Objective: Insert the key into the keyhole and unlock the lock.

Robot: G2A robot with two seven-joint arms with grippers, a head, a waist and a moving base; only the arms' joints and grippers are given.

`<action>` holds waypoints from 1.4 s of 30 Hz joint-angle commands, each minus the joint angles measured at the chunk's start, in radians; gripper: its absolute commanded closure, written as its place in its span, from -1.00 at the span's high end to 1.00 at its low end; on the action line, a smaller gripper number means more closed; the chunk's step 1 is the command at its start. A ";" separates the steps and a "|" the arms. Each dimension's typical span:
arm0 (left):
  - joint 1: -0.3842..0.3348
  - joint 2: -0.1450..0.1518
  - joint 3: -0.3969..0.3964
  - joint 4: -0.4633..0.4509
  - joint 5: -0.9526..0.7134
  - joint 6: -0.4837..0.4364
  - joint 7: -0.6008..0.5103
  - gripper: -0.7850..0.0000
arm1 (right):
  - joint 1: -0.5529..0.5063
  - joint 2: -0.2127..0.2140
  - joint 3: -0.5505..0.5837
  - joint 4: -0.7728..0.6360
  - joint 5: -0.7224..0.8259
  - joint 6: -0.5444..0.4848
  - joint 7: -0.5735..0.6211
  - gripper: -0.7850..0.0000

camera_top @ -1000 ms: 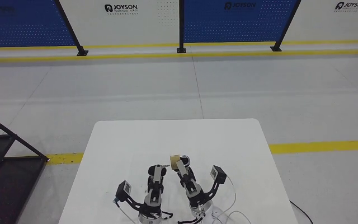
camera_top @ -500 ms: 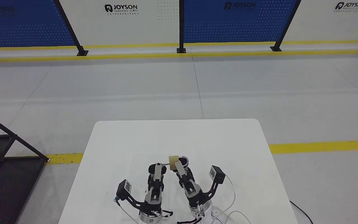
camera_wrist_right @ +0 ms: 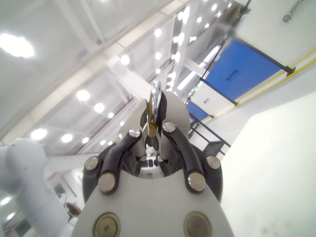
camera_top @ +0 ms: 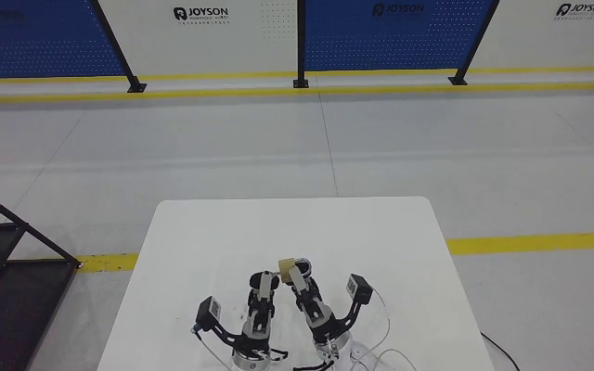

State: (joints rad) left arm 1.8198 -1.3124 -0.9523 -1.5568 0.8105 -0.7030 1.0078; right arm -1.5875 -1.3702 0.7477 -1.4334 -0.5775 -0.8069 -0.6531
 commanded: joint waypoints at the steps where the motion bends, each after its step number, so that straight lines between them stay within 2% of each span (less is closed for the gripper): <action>1: -0.001 -0.001 0.002 0.002 0.005 0.003 -0.004 -1.00 | -0.001 0.001 0.000 -0.001 -0.004 -0.001 0.002 -1.00; 4: -0.001 -0.003 0.001 0.002 0.015 0.008 -0.009 -0.97 | -0.003 0.003 0.000 -0.003 -0.010 -0.002 0.001 -1.00; 5: -0.001 -0.003 0.001 0.002 0.018 0.009 -0.010 -0.76 | -0.004 0.004 0.001 -0.005 -0.011 -0.002 -0.001 -1.00; 7: 0.000 -0.004 0.000 0.002 0.019 0.008 -0.011 -0.11 | -0.006 0.005 0.002 -0.008 -0.012 -0.004 -0.004 -1.00; 8: 0.001 -0.004 -0.001 0.001 0.018 0.008 -0.010 -0.02 | -0.008 0.006 0.004 -0.010 -0.012 -0.004 -0.007 -1.00; 9: 0.002 -0.005 -0.002 -0.001 0.018 0.008 -0.010 0.24 | -0.010 0.007 0.005 -0.012 -0.014 -0.005 -0.009 -1.00; 10: 0.004 -0.005 -0.003 -0.003 0.018 0.006 -0.011 0.36 | -0.011 0.007 0.006 -0.014 -0.014 -0.006 -0.011 -1.00; 12: 0.005 -0.004 -0.007 -0.006 0.026 0.000 -0.014 0.47 | -0.014 0.009 0.008 -0.016 -0.016 -0.007 -0.011 -1.00; 15: 0.010 -0.005 -0.011 -0.012 0.028 -0.003 -0.012 0.50 | -0.017 0.010 0.010 -0.021 -0.016 -0.009 -0.012 -1.00; 17: 0.013 -0.004 -0.016 -0.016 0.028 -0.005 -0.014 0.45 | -0.020 0.011 0.012 -0.025 -0.019 -0.010 -0.015 -1.00; 19: 0.017 -0.002 -0.029 -0.019 0.029 -0.017 -0.017 0.15 | -0.026 0.013 0.018 -0.029 -0.021 -0.012 -0.019 -1.00; 21: 0.023 0.004 -0.053 -0.015 0.032 -0.043 -0.027 0.14 | -0.036 0.016 0.027 -0.036 -0.026 -0.017 -0.016 -1.00; 24: 0.044 0.017 -0.092 -0.017 0.020 -0.123 -0.064 -0.05 | -0.059 0.024 0.045 -0.055 -0.038 -0.023 -0.003 -1.00; 28: 0.080 0.042 -0.145 -0.032 -0.040 -0.263 -0.196 -0.07 | -0.089 0.035 0.074 -0.081 -0.046 -0.035 0.035 -1.00; 30: 0.098 0.055 -0.174 -0.044 -0.077 -0.303 -0.270 -0.11 | -0.101 0.040 0.090 -0.094 -0.045 -0.036 0.055 -1.00; 37: 0.136 0.086 -0.218 -0.100 -0.181 -0.309 -0.496 -0.10 | -0.124 0.052 0.118 -0.124 -0.005 -0.028 0.149 -1.00; 42: 0.133 0.091 -0.217 -0.109 -0.211 -0.283 -0.575 -0.11 | -0.129 0.053 0.123 -0.136 0.012 -0.004 0.187 -1.00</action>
State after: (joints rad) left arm 1.9545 -1.2215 -1.1713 -1.6658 0.6024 -0.9901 0.4401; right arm -1.7165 -1.3170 0.8706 -1.5691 -0.5679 -0.8135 -0.4703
